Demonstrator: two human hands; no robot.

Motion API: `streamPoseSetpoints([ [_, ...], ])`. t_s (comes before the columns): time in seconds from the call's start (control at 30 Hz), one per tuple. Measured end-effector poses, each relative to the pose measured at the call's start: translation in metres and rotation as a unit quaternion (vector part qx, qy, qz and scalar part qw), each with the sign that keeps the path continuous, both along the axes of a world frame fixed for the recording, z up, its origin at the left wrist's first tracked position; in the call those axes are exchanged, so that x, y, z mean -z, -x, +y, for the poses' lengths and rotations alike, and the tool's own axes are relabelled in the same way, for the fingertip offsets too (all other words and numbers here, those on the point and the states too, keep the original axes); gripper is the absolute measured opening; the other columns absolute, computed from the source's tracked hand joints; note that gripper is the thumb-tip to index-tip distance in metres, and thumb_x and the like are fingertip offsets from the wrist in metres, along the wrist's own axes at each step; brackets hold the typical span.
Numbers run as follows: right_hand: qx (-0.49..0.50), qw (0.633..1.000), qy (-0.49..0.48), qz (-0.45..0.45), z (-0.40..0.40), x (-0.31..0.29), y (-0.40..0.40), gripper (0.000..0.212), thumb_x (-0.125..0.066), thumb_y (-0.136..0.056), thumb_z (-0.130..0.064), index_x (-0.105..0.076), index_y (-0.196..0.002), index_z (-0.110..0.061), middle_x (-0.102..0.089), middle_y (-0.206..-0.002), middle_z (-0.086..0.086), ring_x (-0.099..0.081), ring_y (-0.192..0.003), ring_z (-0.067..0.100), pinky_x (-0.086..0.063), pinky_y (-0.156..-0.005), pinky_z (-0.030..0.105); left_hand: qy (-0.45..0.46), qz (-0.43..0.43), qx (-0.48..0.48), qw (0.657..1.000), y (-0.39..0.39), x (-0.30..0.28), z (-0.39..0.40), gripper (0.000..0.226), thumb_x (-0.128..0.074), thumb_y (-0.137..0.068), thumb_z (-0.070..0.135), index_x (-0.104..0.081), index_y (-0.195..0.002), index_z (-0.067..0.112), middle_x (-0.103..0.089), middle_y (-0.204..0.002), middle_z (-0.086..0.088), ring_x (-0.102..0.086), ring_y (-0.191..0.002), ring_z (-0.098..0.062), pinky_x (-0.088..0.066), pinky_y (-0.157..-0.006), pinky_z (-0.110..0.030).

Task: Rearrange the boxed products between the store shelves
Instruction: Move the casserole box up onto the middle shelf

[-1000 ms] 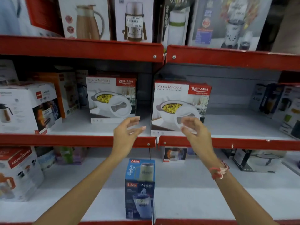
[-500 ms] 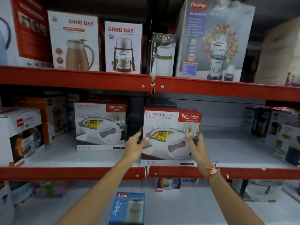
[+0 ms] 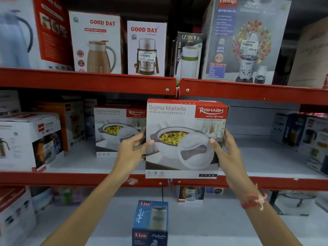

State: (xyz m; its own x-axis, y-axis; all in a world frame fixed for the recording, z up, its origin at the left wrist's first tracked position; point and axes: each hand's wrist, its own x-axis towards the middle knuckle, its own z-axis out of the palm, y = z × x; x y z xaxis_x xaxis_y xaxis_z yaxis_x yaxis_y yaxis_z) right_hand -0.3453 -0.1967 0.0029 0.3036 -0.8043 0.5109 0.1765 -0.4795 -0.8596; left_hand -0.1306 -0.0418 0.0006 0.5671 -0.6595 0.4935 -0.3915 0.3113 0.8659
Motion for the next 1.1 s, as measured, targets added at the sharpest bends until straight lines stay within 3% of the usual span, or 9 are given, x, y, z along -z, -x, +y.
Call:
streamPoseSetpoints([
  [0.17, -0.044, 0.999, 0.006, 0.015, 0.047, -0.011, 0.013, 0.054, -0.061, -0.092, -0.031, -0.041, -0.14, -0.045, -0.054, -0.138, -0.021, -0.047, -0.13, 0.003, -0.041, -0.109, 0.045, 0.02, 0.02, 0.007, 1.0, 0.003, -0.005, 0.067, 0.036, -0.072, -0.074, 0.033, -0.064, -0.104, 0.051, -0.074, -0.096, 0.025, -0.068, -0.093, 0.004, -0.058, -0.057, -0.02],
  [0.37, -0.085, 0.996, 0.015, 0.022, 0.086, -0.007, 0.011, 0.053, -0.06, -0.093, -0.027, -0.042, -0.14, -0.043, -0.056, -0.134, -0.026, -0.05, -0.112, -0.022, -0.042, -0.082, 0.013, 0.013, 0.004, -0.026, 1.0, -0.006, 0.001, 0.116, 0.041, -0.07, -0.077, 0.031, -0.062, -0.117, 0.041, -0.072, -0.097, 0.029, -0.062, -0.095, 0.015, -0.05, -0.058, -0.004],
  [0.5, -0.086, 0.996, 0.001, 0.019, 0.096, -0.004, -0.003, 0.053, -0.059, -0.094, -0.026, -0.042, -0.14, -0.044, -0.055, -0.128, -0.03, -0.05, -0.095, -0.034, -0.04, -0.074, 0.013, 0.006, 0.001, -0.034, 0.999, -0.018, 0.003, 0.129, 0.048, -0.068, -0.077, 0.036, -0.058, -0.124, 0.038, -0.071, -0.105, 0.026, -0.062, -0.099, 0.011, -0.052, -0.058, -0.008],
  [0.6, -0.094, 0.995, -0.013, 0.009, 0.101, -0.003, -0.024, 0.045, -0.058, -0.094, -0.027, -0.047, -0.132, -0.049, -0.055, -0.122, -0.033, -0.052, -0.104, -0.021, -0.04, -0.085, 0.02, 0.0, -0.01, -0.05, 0.999, -0.031, 0.003, 0.132, 0.05, -0.067, -0.076, 0.041, -0.054, -0.125, 0.044, -0.069, -0.112, 0.024, -0.06, -0.103, 0.011, -0.05, -0.059, -0.005],
  [0.67, -0.099, 0.995, -0.024, 0.001, 0.104, -0.002, -0.045, 0.042, -0.057, -0.094, -0.024, -0.048, -0.119, -0.056, -0.056, -0.118, -0.032, -0.052, -0.112, -0.01, -0.04, -0.09, 0.024, -0.002, -0.015, -0.066, 0.998, -0.045, 0.004, 0.13, 0.046, -0.065, -0.076, 0.043, -0.054, -0.121, 0.05, -0.068, -0.113, 0.024, -0.062, -0.102, 0.007, -0.054, -0.061, -0.01],
  [0.77, -0.103, 0.994, -0.039, -0.015, 0.103, 0.003, -0.083, 0.043, -0.057, -0.095, -0.017, -0.048, -0.125, -0.047, -0.059, -0.119, -0.025, -0.053, -0.119, 0.0, -0.044, -0.102, 0.034, 0.003, -0.017, -0.11, 0.994, -0.074, 0.008, 0.122, 0.04, -0.064, -0.073, 0.046, -0.055, -0.109, 0.059, -0.066, -0.104, 0.03, -0.063, -0.098, 0.002, -0.06, -0.064, -0.025],
  [0.9, -0.094, 0.994, -0.043, -0.031, 0.095, 0.012, -0.133, 0.047, -0.056, -0.096, -0.015, -0.045, -0.14, -0.027, -0.058, -0.137, -0.003, -0.052, -0.128, 0.015, -0.042, -0.11, 0.047, 0.004, -0.035, -0.158, 0.987, -0.117, 0.017, 0.108, 0.051, -0.064, -0.08, 0.04, -0.049, -0.129, 0.04, -0.065, -0.109, 0.015, -0.06, -0.093, 0.004, -0.057, -0.081, -0.039],
  [1.03, -0.086, 0.995, -0.046, -0.018, 0.084, 0.022, -0.169, 0.045, -0.059, -0.095, -0.019, -0.047, -0.133, -0.039, -0.058, -0.118, -0.026, -0.053, -0.11, -0.012, -0.043, -0.106, 0.034, -0.009, -0.029, -0.174, 0.984, -0.154, 0.023, 0.093, 0.051, -0.064, -0.086, 0.025, -0.049, -0.134, 0.023, -0.063, -0.126, -0.003, -0.056, -0.108, -0.011, -0.051, -0.094, -0.049],
  [1.1, -0.086, 0.995, -0.053, -0.01, 0.08, 0.028, -0.181, 0.046, -0.059, -0.094, -0.018, -0.046, -0.134, -0.037, -0.056, -0.119, -0.027, -0.053, -0.117, -0.002, -0.043, -0.107, 0.036, -0.017, -0.024, -0.181, 0.983, -0.167, 0.027, 0.088, 0.052, -0.065, -0.086, 0.022, -0.048, -0.134, 0.017, -0.062, -0.128, -0.009, -0.054, -0.109, -0.01, -0.051, -0.096, -0.048],
])
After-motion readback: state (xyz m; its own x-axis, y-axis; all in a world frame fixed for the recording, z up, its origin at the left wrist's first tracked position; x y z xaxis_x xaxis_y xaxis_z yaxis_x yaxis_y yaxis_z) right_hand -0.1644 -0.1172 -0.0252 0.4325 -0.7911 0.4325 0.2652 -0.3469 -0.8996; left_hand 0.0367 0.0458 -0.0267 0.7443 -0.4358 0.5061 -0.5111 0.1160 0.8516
